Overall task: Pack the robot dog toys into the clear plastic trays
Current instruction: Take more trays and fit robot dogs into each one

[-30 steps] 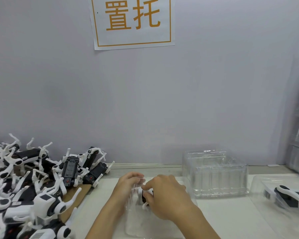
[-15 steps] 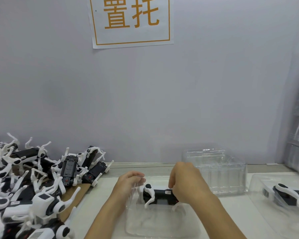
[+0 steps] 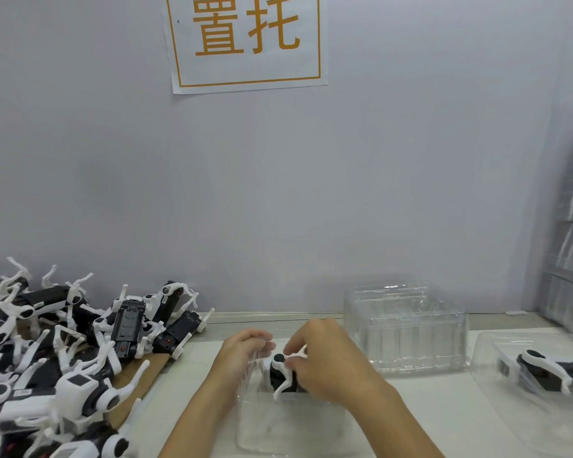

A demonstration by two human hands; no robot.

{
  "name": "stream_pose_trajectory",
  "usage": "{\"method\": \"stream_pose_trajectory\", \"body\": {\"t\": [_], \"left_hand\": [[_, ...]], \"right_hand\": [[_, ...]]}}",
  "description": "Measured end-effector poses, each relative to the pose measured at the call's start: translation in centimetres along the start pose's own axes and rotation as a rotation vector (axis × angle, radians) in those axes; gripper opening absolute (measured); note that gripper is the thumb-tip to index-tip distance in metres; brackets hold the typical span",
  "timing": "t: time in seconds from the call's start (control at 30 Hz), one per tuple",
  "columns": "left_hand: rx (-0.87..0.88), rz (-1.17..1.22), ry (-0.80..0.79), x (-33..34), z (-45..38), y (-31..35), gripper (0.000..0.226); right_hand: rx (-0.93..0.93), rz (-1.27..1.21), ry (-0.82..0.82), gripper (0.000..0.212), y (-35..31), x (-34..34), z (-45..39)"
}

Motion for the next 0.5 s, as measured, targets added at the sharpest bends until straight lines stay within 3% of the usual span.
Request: {"method": "stream_pose_trajectory", "body": {"t": [0.07, 0.33, 0.4, 0.5], "left_hand": [[-0.001, 0.010, -0.004, 0.0, 0.1, 0.1, 0.018], [0.019, -0.093, -0.004, -0.1, 0.7, 0.7, 0.018], [0.072, -0.226, -0.022, 0.0, 0.9, 1.4, 0.021], [0.237, -0.605, -0.015, 0.6, 1.6, 3.7, 0.032]], "right_hand": [[-0.052, -0.016, -0.040, 0.015, -0.7, 1.0, -0.3], [-0.071, -0.029, -0.050, 0.045, -0.2, 1.1, -0.4], [-0.088, -0.075, -0.040, 0.039, 0.2, 0.9, -0.5], [-0.069, -0.173, 0.114, 0.045, 1.5, 0.1, -0.9]]}}
Point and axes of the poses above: each hand's wrist, its own z-axis away from the middle knuckle, its own x-axis out of the palm, y = z × x, the point moved 4 cm from there along -z, towards the middle knuckle, and after that the axes turned 13 degrees about -y, right-handed, at the moved point
